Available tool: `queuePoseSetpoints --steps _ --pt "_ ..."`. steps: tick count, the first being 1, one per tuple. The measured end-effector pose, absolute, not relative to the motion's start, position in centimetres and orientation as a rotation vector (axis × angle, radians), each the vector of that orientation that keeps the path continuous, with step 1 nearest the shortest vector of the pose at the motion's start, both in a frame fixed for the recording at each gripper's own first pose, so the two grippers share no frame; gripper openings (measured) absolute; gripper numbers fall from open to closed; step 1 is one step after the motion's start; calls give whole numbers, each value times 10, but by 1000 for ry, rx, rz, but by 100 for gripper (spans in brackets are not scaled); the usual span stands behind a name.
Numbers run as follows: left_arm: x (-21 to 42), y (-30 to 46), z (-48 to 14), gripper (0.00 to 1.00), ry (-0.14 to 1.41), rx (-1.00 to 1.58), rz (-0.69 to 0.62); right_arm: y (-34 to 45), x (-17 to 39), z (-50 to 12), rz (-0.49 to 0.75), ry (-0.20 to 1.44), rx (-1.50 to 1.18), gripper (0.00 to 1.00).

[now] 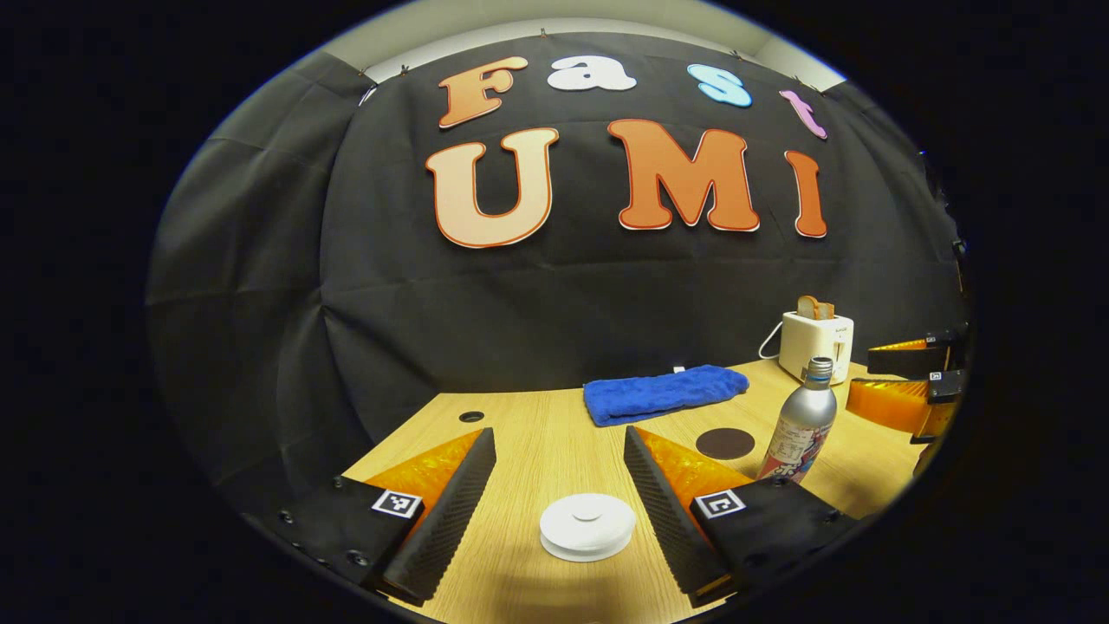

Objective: Open the teacup lid with one hand, grasp the water bottle and pour water into the teacup with the other hand; after pouring, place the water bottle on the coaster and then close the teacup lid.

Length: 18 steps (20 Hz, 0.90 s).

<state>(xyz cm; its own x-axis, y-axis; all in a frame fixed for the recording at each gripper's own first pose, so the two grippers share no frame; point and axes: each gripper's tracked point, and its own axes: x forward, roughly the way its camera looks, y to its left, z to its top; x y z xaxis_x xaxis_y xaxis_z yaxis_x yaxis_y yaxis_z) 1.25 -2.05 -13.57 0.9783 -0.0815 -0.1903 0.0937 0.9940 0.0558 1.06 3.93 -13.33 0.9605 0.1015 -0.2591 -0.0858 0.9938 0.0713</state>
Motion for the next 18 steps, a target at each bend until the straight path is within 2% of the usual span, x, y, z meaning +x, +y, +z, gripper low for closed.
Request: queuePoseSetpoints --steps 1,2,10,11,12,15,16,17,18 --pt "13 -22 -138 96 189 67 -94 40 10 -137 96 273 60 98" --pt "15 -24 -143 98 191 68 -100 41 12 -142 94 280 57 98" --pt "23 -27 -188 100 265 35 -124 48 22 -179 98 346 44 99" --pt "25 -29 -193 96 273 29 -131 48 23 -183 99 353 42 98" --pt "26 -30 -200 99 285 30 -139 48 25 -186 101 358 42 98" --pt "32 -35 -214 100 307 47 -149 50 29 -194 105 382 51 97" --pt "32 -35 -218 99 312 58 -148 50 29 -197 103 389 57 97" --pt "33 -35 -223 90 324 70 -148 50 32 -198 103 396 65 97" --pt "35 -36 -227 93 328 78 -152 51 33 -200 104 400 73 97"
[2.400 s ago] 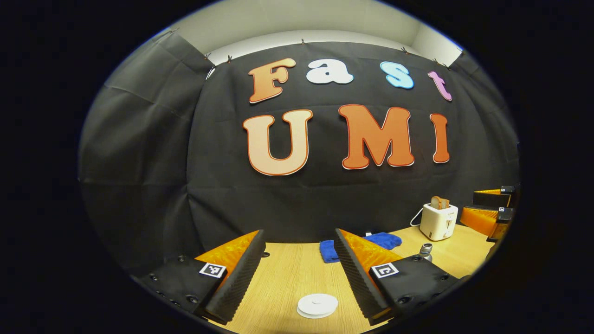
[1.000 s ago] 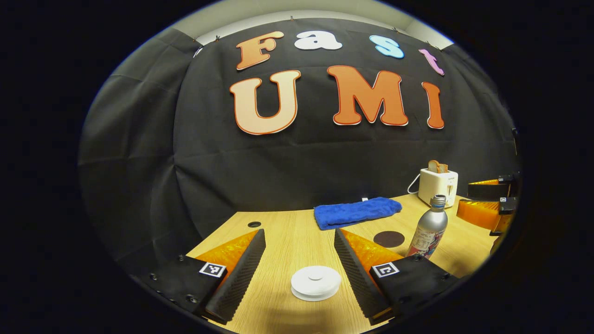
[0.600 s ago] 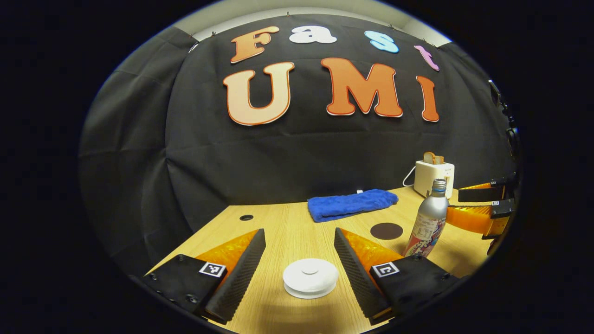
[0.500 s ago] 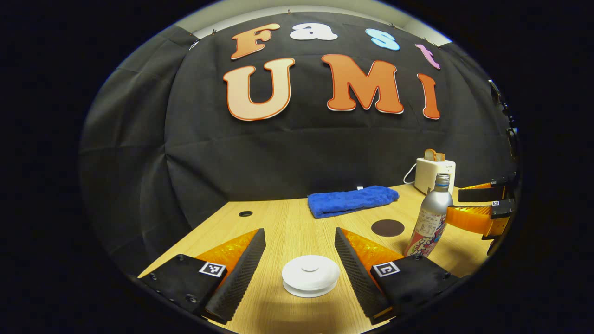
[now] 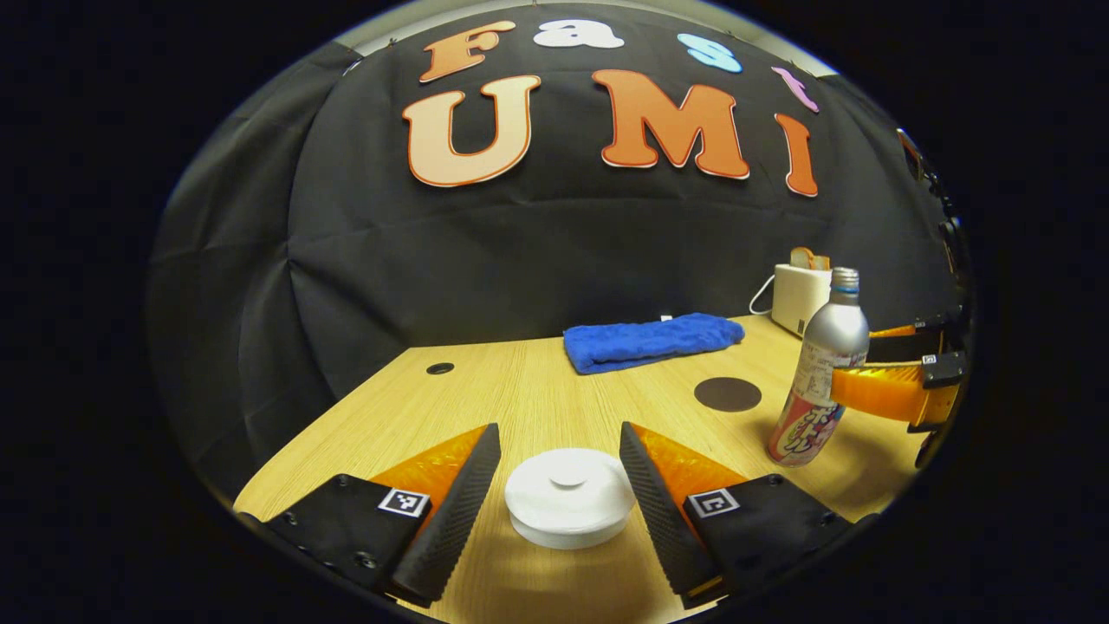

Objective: Open the teacup lid with one hand, grasp the water bottle and pour water into the teacup with the other hand; after pouring, place the water bottle on the coaster and then close the teacup lid.

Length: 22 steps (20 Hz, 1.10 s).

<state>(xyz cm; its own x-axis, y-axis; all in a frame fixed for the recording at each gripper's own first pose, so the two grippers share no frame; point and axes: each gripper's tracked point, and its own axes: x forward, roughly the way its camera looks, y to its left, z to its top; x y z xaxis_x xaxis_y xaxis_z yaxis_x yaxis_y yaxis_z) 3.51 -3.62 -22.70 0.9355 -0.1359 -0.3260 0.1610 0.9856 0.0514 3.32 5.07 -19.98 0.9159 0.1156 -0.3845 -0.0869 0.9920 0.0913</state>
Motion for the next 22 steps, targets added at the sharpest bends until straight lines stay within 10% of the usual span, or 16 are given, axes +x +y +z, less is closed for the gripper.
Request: queuePoseSetpoints --steps 17,22 --pt "48 -42 -244 32 357 79 -142 48 37 -213 103 422 64 96" --pt "48 -42 -243 32 353 74 -144 49 40 -220 101 434 66 96"
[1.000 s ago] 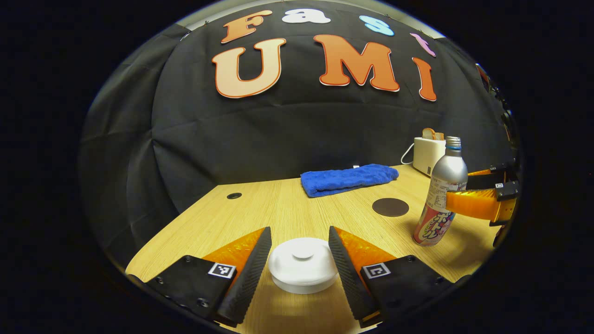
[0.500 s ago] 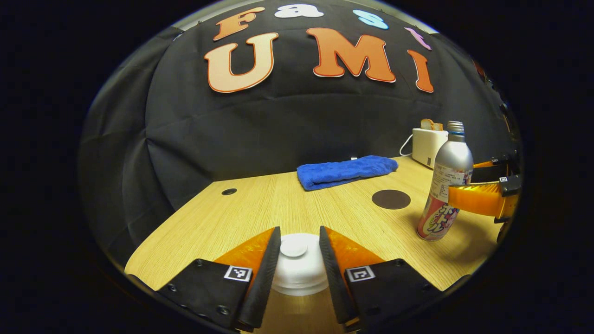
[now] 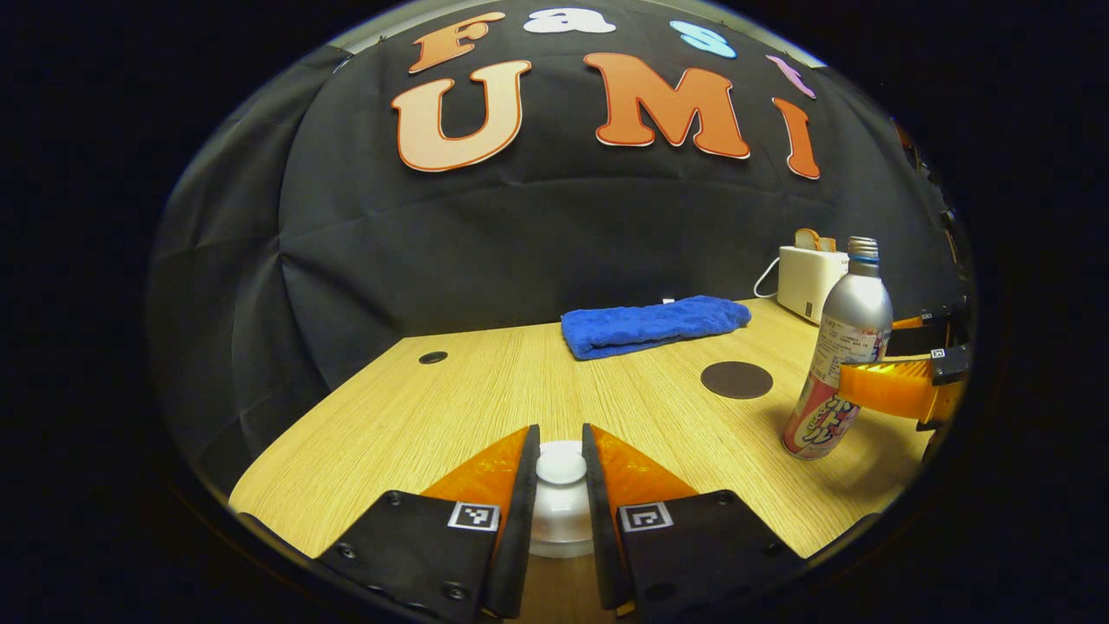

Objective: Open the teacup lid with one hand, grasp the water bottle and pour water into the teacup with the other hand; after pouring, place the water bottle on the coaster and then close the teacup lid.

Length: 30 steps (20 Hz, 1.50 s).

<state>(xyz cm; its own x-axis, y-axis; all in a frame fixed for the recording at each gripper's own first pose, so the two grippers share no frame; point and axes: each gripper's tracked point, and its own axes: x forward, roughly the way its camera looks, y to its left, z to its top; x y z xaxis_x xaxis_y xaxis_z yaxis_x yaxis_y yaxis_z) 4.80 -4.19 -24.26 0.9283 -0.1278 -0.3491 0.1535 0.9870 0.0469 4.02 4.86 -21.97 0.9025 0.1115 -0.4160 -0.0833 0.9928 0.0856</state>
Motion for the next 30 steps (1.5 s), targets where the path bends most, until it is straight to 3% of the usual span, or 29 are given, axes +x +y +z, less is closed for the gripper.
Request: queuePoseSetpoints --steps 1,2,3,15,17,18,21,23,24,26,27,28,30 --pt "49 -42 -242 36 351 71 -143 49 40 -222 102 439 71 96" --pt "50 -42 -244 32 351 71 -142 49 41 -223 102 444 73 96" --pt "50 -42 -243 36 351 70 -140 48 42 -225 97 449 71 96" --pt "56 -30 -222 36 295 63 -96 53 54 -254 96 521 74 96" --pt "58 -32 -219 31 292 70 -101 55 53 -259 100 551 93 95" --pt "58 -33 -217 36 290 73 -105 56 54 -261 100 567 105 94" --pt "60 -40 -209 36 282 77 -129 54 54 -261 92 589 117 81" --pt "61 -42 -206 31 277 83 -138 48 53 -260 74 594 106 81" --pt "61 -42 -205 36 275 80 -142 46 52 -261 70 600 100 80" --pt "62 -41 -204 31 272 74 -141 42 50 -259 64 610 85 80" --pt "61 -39 -205 36 278 81 -137 38 50 -258 59 614 72 80" --pt "59 -33 -206 31 282 98 -122 36 49 -258 58 624 50 80" --pt "57 -26 -198 36 265 107 -114 30 47 -252 63 637 -15 80"
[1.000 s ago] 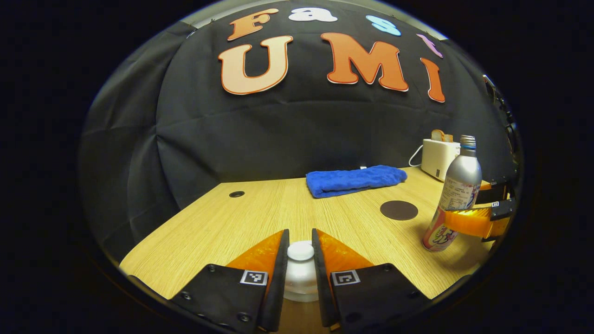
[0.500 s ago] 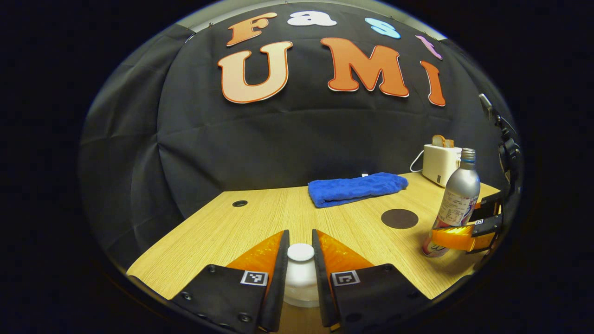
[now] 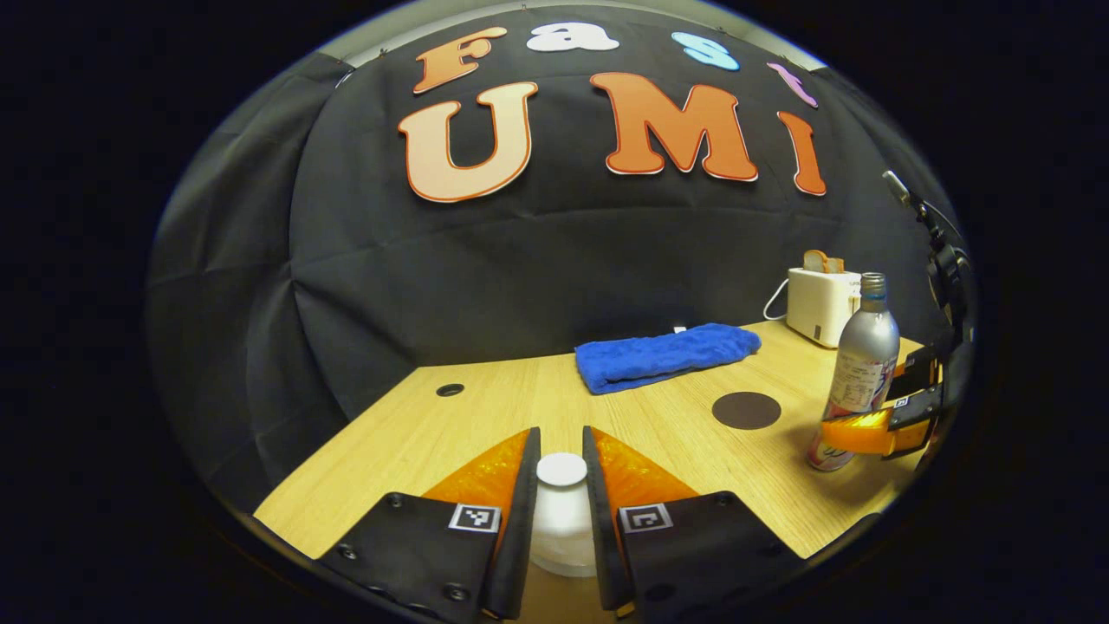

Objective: Open the teacup lid with one hand, grasp the water bottle and pour water into the teacup with the other hand; after pouring, place the water bottle on the coaster and then close the teacup lid.

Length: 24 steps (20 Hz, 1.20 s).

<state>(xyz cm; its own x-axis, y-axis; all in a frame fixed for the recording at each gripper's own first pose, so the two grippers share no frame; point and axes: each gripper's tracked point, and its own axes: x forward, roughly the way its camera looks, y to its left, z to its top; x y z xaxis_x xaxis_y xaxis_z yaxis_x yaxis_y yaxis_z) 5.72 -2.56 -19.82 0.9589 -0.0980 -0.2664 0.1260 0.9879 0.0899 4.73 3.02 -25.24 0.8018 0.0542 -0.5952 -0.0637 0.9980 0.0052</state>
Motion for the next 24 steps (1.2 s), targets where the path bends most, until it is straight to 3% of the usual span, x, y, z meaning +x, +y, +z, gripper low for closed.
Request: queuePoseSetpoints --steps 1,4,6,7,10,11,12,14,24 --pt "56 -23 -197 31 264 108 -111 29 47 -248 66 637 -53 80" --pt "51 -12 -196 36 258 104 -93 28 51 -239 80 633 -150 80" --pt "48 -2 -195 31 255 95 -77 35 56 -238 96 638 -181 80" --pt "47 4 -193 36 252 92 -67 40 59 -237 105 636 -197 80" --pt "45 19 -185 36 239 87 -48 53 69 -231 134 620 -271 80" --pt "43 24 -183 31 236 83 -42 55 73 -231 138 612 -291 79" --pt "43 28 -183 36 237 81 -37 58 76 -230 142 610 -310 75" --pt "41 34 -186 36 244 71 -32 63 81 -230 154 609 -330 80" --pt "26 75 -192 36 262 57 27 78 96 -210 230 543 -602 79"
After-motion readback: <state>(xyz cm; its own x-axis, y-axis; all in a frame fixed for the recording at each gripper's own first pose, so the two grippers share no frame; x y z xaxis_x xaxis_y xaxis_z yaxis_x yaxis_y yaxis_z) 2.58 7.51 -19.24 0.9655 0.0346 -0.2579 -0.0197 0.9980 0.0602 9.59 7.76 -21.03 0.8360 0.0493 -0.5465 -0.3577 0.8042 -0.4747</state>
